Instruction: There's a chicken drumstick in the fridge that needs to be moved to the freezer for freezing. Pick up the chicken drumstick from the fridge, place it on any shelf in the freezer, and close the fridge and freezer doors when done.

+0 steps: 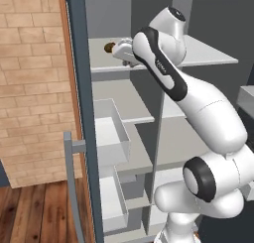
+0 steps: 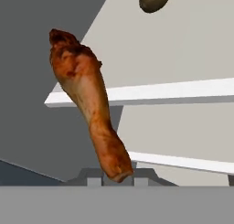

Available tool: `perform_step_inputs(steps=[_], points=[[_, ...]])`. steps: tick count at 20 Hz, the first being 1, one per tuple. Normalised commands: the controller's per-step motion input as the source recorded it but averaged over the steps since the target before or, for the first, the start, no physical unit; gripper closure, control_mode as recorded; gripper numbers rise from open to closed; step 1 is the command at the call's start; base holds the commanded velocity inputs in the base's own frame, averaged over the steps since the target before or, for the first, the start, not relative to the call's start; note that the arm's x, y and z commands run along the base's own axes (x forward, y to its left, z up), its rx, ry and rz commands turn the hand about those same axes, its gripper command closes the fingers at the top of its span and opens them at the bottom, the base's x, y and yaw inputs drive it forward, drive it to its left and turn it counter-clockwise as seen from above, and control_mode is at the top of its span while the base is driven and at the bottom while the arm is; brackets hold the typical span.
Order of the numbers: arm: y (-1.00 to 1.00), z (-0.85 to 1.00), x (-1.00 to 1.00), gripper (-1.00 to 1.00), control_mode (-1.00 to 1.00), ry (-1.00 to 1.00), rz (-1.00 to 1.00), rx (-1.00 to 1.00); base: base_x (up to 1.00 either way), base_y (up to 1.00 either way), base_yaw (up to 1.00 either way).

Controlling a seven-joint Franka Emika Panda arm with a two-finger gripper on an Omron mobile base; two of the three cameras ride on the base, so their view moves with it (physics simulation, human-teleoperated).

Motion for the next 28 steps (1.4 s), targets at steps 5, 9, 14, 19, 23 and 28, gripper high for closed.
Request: perform_step_inputs(steps=[5,9,14,19,23,28], points=[[-0.09,-0.03,0.39,1.0,-1.0,0.0,0.0,0.0,0.0,0.0,0.0],[-0.01,-0.06,0.35,1.0,-1.0,0.0,0.0,0.0,0.0,0.0,0.0],[0.0,-0.17,0.37,1.0,-1.0,0.0,0.0,-0.02,0.0,0.0,0.0],[0.16,-0.08,0.33,1.0,-1.0,0.02,0.0,-0.05,0.0,0.0,0.0],[0.0,-0.01,0.35,1.0,-1.0,0.02,0.0,0.0,0.0,0.0,0.0],[0.0,-0.02,0.37,1.0,-1.0,0.01,0.0,0.0,0.0,0.0,0.0]])
